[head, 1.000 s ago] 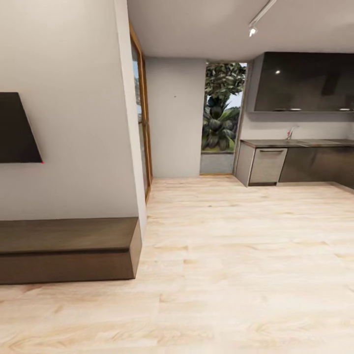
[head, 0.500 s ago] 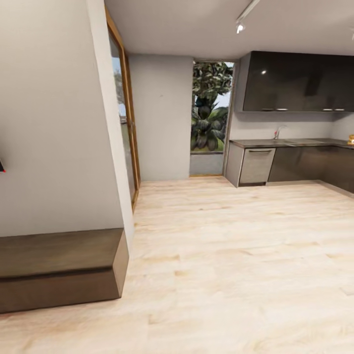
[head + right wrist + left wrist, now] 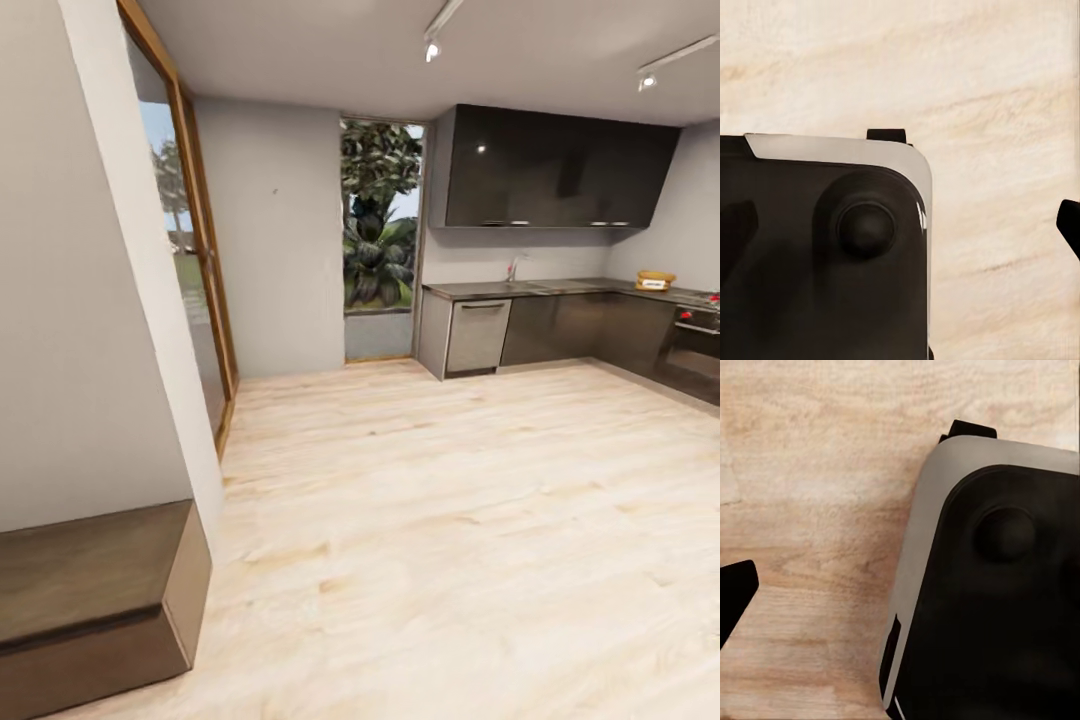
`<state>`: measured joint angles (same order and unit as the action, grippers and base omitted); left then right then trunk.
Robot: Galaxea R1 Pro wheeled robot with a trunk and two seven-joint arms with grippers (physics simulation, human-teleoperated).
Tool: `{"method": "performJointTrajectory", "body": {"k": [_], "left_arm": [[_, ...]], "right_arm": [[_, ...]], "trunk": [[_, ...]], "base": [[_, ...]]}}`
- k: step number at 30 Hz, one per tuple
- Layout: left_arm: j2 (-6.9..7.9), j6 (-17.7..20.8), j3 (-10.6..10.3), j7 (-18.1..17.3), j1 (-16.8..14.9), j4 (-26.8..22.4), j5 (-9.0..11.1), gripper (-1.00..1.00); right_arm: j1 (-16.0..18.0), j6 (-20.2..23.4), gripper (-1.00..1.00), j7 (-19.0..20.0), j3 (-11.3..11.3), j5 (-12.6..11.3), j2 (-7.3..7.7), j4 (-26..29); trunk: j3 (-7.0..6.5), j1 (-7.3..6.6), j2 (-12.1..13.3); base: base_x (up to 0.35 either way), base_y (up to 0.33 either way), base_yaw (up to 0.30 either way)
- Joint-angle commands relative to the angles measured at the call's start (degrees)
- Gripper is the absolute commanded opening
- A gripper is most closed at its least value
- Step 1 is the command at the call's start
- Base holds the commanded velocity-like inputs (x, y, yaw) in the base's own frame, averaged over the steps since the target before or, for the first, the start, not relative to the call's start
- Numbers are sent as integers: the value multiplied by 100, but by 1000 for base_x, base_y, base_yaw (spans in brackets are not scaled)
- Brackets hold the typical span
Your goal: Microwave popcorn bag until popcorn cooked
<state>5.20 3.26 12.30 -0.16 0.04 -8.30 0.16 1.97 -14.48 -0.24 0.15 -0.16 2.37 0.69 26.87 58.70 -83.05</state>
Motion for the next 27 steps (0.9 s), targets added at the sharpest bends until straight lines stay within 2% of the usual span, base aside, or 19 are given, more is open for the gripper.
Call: {"method": "performJointTrajectory", "body": {"k": [1, 27], "left_arm": [[-2, 34, 27, -2, 0, -14, 2, 100], [-2, 34, 27, -2, -4, -14, 2, 100]], "right_arm": [[5, -19, 100, -2, 2, -2, 0, -7], [5, -19, 100, -2, 2, -6, 0, -7]], "trunk": [[6, 3, -3], [6, 3, -3]], "base": [[345, 0, -272], [345, 0, -272]]}}
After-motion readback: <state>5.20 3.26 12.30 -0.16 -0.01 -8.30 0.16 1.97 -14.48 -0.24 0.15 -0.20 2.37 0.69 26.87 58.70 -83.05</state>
